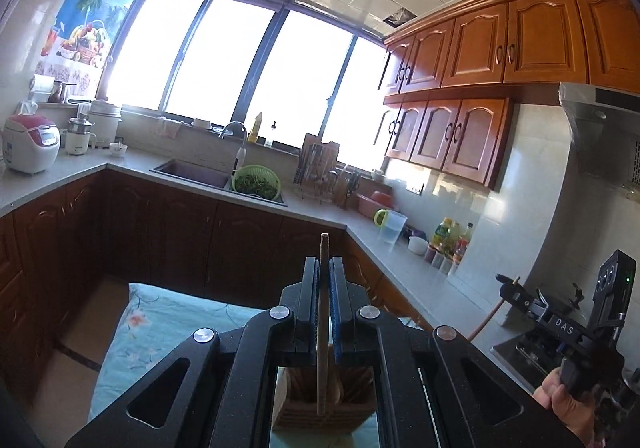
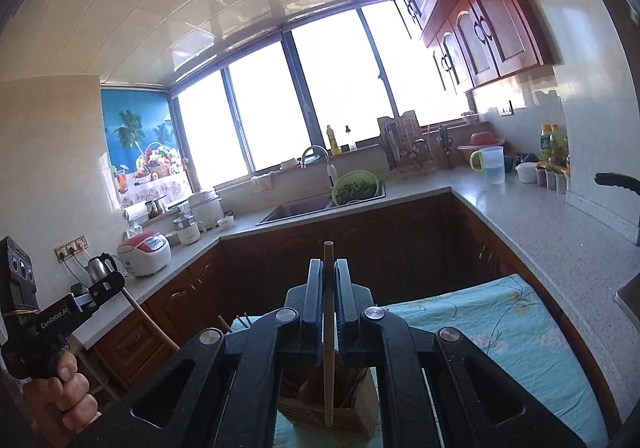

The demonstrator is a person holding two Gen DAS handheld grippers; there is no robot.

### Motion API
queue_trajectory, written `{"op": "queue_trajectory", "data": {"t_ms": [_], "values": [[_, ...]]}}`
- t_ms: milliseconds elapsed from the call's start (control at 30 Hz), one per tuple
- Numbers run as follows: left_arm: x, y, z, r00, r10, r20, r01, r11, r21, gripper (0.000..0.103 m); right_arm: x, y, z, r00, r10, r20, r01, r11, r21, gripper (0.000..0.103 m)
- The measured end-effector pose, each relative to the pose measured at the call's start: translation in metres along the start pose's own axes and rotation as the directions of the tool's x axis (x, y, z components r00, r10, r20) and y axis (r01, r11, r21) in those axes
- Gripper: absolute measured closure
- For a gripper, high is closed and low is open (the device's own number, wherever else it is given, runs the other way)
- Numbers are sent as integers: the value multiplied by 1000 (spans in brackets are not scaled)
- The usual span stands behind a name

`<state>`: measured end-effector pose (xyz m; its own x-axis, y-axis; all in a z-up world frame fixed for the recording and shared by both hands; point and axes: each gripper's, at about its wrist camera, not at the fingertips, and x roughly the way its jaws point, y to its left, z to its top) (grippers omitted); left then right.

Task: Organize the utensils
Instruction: 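Lower both chopsticks into the wooden holder slots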

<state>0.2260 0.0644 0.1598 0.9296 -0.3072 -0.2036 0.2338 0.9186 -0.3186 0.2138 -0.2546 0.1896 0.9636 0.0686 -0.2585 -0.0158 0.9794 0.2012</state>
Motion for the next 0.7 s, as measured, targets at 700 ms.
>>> {"op": "queue_trajectory", "data": {"t_ms": [700], "values": [[127, 23, -92, 986, 78, -146, -93, 991, -94, 99, 85, -34, -79, 988, -51, -143, 62, 995, 74, 98]]}}
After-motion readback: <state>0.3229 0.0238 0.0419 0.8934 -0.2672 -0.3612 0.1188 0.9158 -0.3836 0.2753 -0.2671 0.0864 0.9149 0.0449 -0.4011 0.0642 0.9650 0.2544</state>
